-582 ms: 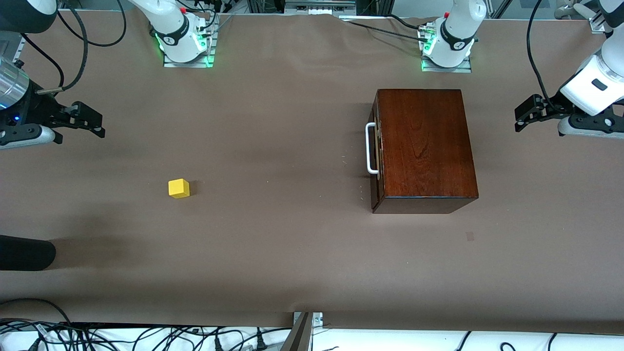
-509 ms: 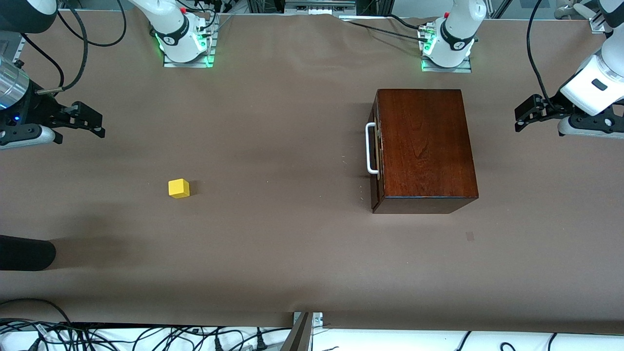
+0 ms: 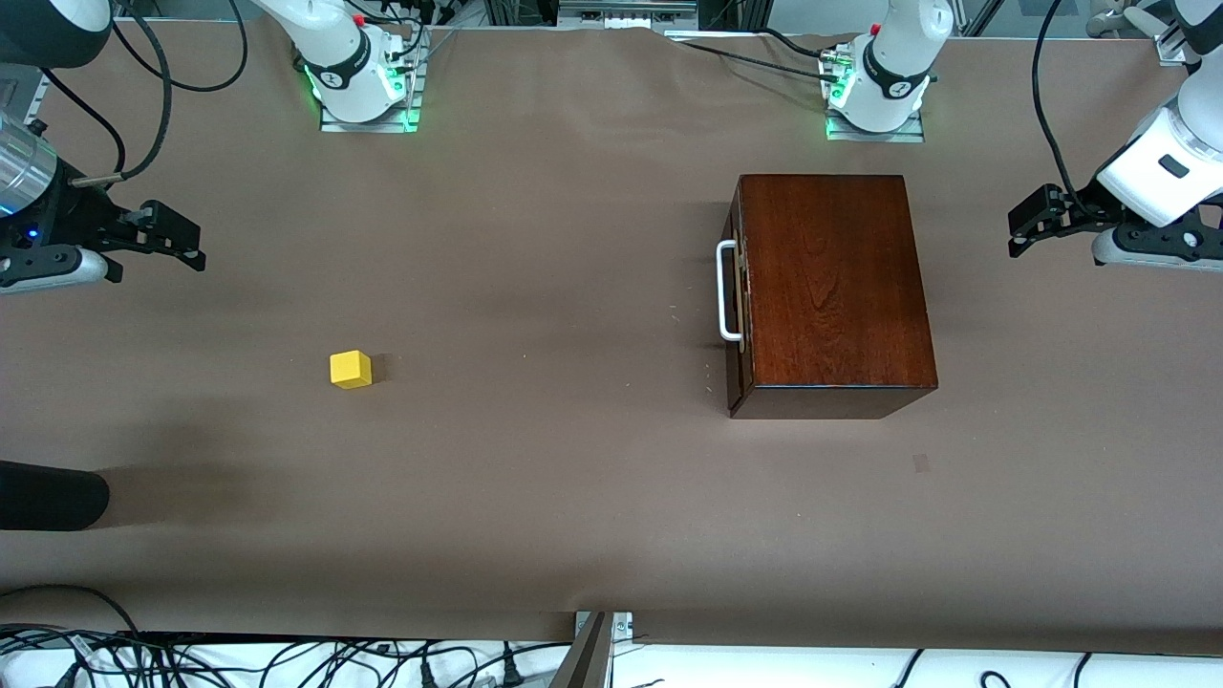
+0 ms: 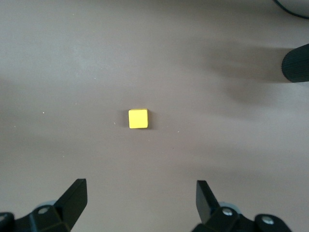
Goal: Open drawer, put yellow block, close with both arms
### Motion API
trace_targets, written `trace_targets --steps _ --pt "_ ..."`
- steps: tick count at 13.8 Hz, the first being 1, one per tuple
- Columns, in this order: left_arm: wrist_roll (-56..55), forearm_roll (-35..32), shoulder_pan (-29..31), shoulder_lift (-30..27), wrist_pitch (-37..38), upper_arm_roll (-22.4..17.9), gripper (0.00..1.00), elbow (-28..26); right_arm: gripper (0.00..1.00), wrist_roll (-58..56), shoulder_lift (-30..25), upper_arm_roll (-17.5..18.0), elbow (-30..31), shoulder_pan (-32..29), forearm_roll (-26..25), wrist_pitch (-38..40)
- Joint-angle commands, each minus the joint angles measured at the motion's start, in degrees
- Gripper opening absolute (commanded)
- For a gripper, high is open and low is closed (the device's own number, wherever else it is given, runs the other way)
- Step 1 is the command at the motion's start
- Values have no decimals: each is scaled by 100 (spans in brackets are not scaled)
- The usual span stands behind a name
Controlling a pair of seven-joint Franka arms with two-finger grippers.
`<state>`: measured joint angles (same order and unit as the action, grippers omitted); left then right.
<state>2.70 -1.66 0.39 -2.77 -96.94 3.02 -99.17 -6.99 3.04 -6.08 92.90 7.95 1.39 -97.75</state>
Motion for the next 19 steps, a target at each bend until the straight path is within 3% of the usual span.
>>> trace_targets --steps 1,14,19 --pt "20 139 -22 92 149 -12 100 206 100 22 12 2 -61 -48 37 63" --pt "-6 236 -4 145 298 -12 100 188 100 22 12 2 -61 -48 37 63" --pt "-32 517 -233 444 359 137 100 557 100 22 12 2 -61 -48 45 63"
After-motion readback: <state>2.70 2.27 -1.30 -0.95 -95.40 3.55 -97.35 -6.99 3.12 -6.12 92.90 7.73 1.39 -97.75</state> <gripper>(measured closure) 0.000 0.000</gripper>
